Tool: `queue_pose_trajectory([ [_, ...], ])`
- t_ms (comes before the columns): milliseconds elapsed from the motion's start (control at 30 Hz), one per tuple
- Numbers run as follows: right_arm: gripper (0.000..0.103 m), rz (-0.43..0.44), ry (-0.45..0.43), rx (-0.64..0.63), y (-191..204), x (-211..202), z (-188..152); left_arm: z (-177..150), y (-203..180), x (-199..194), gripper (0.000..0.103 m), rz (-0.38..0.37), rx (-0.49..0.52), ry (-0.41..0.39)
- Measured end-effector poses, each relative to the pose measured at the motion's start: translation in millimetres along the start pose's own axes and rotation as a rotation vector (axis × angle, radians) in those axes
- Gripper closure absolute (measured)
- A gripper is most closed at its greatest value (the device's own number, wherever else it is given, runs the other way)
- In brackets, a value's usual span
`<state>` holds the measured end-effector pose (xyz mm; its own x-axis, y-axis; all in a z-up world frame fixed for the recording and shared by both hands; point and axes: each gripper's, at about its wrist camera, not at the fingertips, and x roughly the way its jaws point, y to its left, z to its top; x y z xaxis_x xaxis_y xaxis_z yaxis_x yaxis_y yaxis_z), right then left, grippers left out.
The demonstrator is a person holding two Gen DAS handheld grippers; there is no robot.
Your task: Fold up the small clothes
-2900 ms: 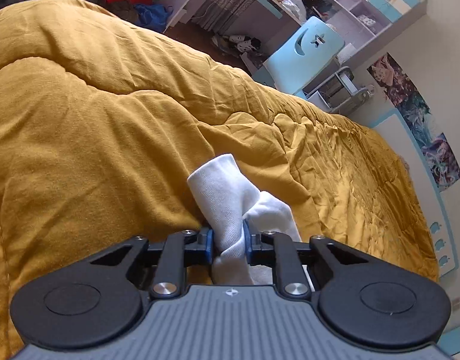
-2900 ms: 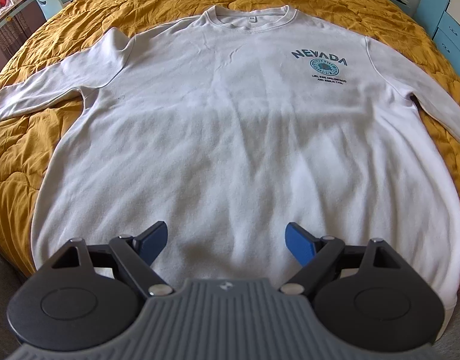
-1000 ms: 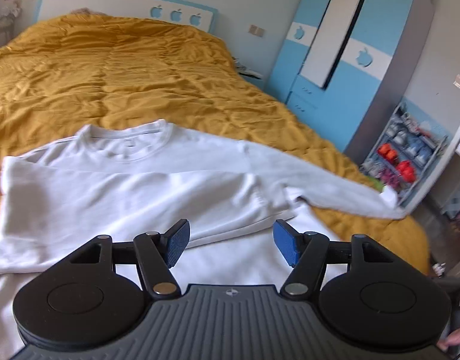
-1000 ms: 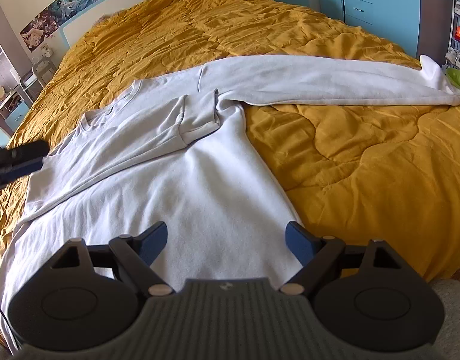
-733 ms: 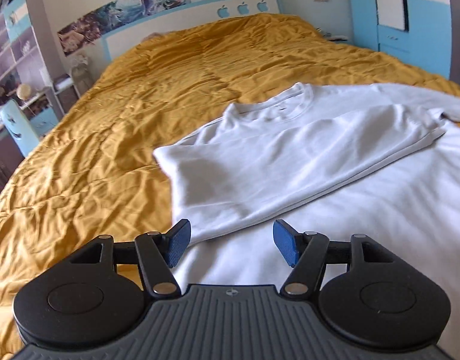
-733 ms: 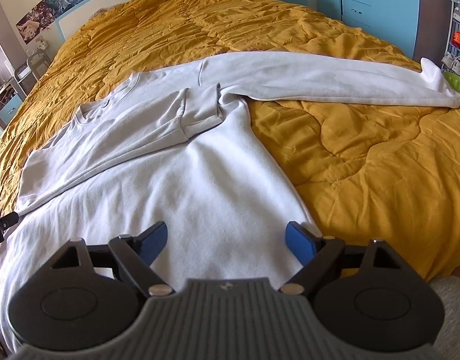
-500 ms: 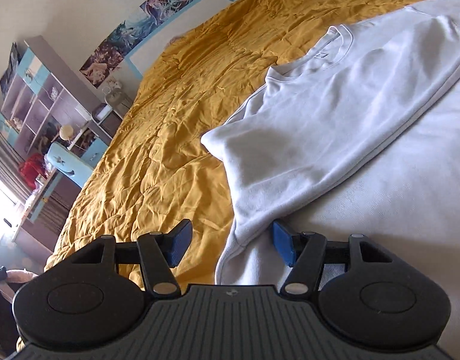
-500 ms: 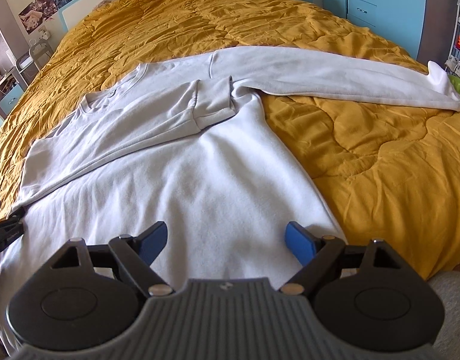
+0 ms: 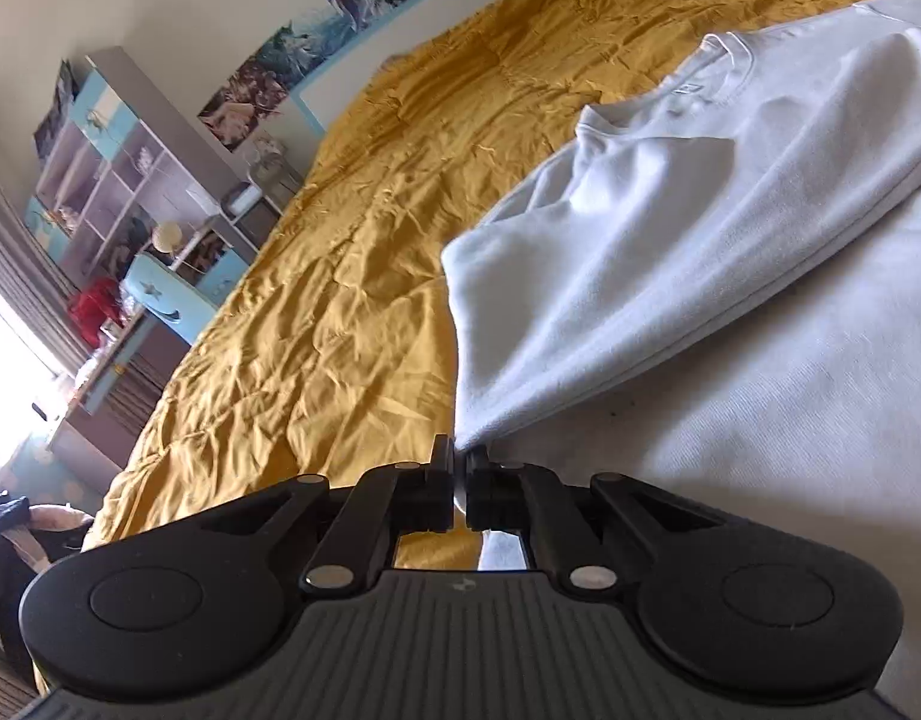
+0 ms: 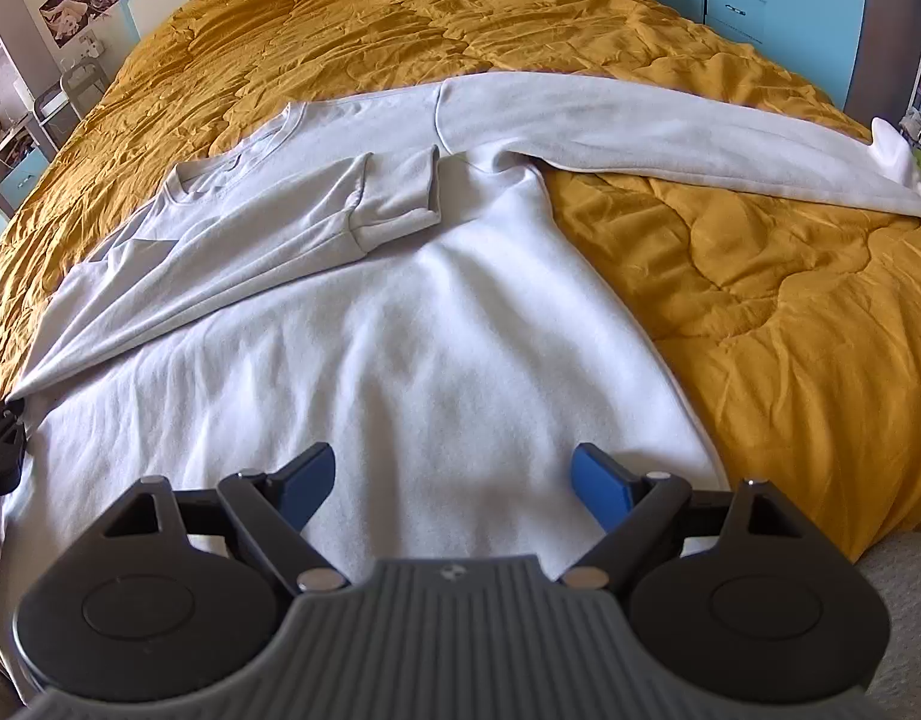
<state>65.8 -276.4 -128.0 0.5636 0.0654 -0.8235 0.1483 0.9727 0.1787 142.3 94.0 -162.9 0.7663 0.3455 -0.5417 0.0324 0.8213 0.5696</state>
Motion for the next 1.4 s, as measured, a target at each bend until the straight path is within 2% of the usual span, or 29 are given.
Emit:
queue_pose_trajectory([
  [33,0.021,0.002,0.001,-0.001,0.2,0.9,-0.2,-2.8,-1.8,-3.4,0.099,-0.030,0.038,-0.018],
  [100,0.021,0.002,0.002,-0.007,0.9,2.6,-0.8,-5.1,-3.7,-5.7,0.093,-0.050,0.089,-0.002],
  [167,0.021,0.000,0.001,-0.014,1.0,3.4,-1.8,-8.5,5.2,-9.6,0.083,-0.077,0.065,0.020],
  [200,0.021,0.002,0.000,-0.015,0.8,3.8,-1.9,-9.8,13.2,-13.6,0.081,-0.107,0.026,0.025],
  [267,0.021,0.009,-0.001,-0.017,-0.3,4.6,-1.3,-13.7,38.1,-25.7,0.071,-0.202,-0.100,0.011],
  [333,0.021,0.018,-0.002,-0.018,-2.4,5.6,-0.7,-16.0,65.4,-38.6,0.069,-0.301,-0.244,-0.031],
  [400,0.021,0.027,-0.004,-0.014,-4.0,7.1,0.3,-13.7,85.4,-47.0,0.069,-0.362,-0.374,-0.077],
  [433,0.021,0.031,-0.007,-0.011,-4.7,7.8,0.8,-8.7,94.8,-47.0,0.070,-0.411,-0.451,-0.104],
  [533,0.021,0.031,-0.007,-0.003,-5.3,10.4,2.0,12.4,98.0,-33.6,0.100,-0.513,-0.564,-0.128],
  [567,0.021,0.029,-0.009,-0.004,-4.4,10.1,1.7,20.8,92.5,-27.4,0.101,-0.525,-0.570,-0.127],
  [667,0.021,0.023,-0.008,-0.025,-2.1,8.3,0.0,41.8,62.6,-4.0,0.102,-0.482,-0.526,-0.105],
  [733,0.021,0.022,-0.005,-0.030,-2.2,6.8,-0.9,46.2,46.7,18.2,0.103,-0.388,-0.502,-0.036],
  [800,0.021,0.024,-0.002,-0.025,-3.9,4.4,-1.6,32.7,39.2,39.2,0.103,-0.216,-0.540,0.045],
  [833,0.021,0.026,-0.001,-0.023,-4.6,4.0,-1.7,24.6,40.6,48.0,0.103,-0.165,-0.560,0.095],
  [933,0.021,0.033,0.000,-0.022,-6.5,4.2,-2.0,1.1,64.8,58.2,0.103,-0.073,-0.677,0.175],
  [1033,0.021,0.026,-0.002,-0.021,-4.9,6.7,-1.7,-19.6,101.0,51.4,0.103,-0.159,-0.797,0.170],
  [1100,0.021,0.018,-0.005,-0.034,-2.3,7.1,-2.7,-26.8,115.7,36.3,0.103,-0.232,-0.826,0.097],
  [1133,0.021,0.014,-0.007,-0.041,-1.0,7.5,-3.3,-29.4,122.0,23.8,0.103,-0.297,-0.833,0.034],
  [1200,0.021,0.003,-0.009,-0.056,1.4,8.0,-5.0,-27.6,123.9,8.2,0.103,-0.427,-0.807,-0.040],
  [1267,0.021,-0.007,-0.009,-0.065,3.2,8.9,-5.1,-19.3,112.6,5.6,0.103,-0.559,-0.727,-0.038],
  [1300,0.021,-0.011,-0.009,-0.064,4.0,8.8,-5.2,-15.8,103.8,4.4,0.103,-0.568,-0.684,-0.036],
  [1333,0.021,-0.011,-0.008,-0.062,4.5,8.5,-5.0,-10.0,89.8,4.7,0.103,-0.546,-0.613,-0.021],
  [1400,0.021,-0.002,-0.006,-0.055,4.2,5.8,-4.8,-3.6,67.1,13.7,0.103,-0.443,-0.510,0.063],
])
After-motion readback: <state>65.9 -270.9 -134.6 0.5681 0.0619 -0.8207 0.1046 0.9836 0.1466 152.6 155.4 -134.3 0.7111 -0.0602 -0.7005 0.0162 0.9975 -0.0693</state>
